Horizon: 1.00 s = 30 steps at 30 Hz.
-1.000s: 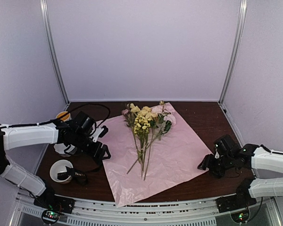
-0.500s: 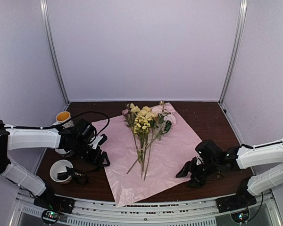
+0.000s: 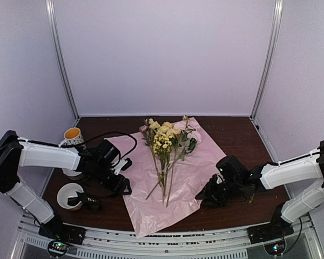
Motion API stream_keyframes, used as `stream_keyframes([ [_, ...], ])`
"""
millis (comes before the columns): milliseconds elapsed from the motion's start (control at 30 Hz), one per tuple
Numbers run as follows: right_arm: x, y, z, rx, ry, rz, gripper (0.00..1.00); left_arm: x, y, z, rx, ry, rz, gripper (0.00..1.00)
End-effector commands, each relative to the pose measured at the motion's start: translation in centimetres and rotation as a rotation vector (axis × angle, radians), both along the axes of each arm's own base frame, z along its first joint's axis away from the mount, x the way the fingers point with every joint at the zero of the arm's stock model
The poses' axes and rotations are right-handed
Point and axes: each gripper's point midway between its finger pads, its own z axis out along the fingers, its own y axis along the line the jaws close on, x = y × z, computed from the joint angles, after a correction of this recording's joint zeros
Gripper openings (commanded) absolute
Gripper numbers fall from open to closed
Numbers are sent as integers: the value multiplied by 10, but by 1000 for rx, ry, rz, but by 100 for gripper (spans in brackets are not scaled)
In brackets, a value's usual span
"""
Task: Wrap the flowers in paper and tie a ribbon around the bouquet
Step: Adjust the flattened wrapping paper at the center of the board.
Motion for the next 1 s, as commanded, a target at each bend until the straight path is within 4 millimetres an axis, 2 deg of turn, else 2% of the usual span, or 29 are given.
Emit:
stream_keyframes([
  [0,19,-5,3,-18,-93,-26,26,11,-19,20,-7,-90,-70,65],
  [233,37,-33,2,-176,-201,48,0,14,-22,24,6,-95,-75,62],
  [367,46,-60,-4,-309,-240,100,0,17,-31,39,-30,-124,-105,64],
  [500,44,-82,-5,-413,-252,156,0,10,-39,56,-70,-153,-151,67],
  [700,36,-106,-9,-458,-241,159,0,13,-26,52,16,-163,-154,68],
  [833,28,-123,-10,-515,-225,177,1,14,-27,55,14,-170,-158,68],
  [867,27,-129,-11,-532,-219,171,3,15,-26,55,23,-173,-157,69],
  [967,23,-146,-6,-547,-225,138,21,21,-13,56,100,-187,-139,72],
])
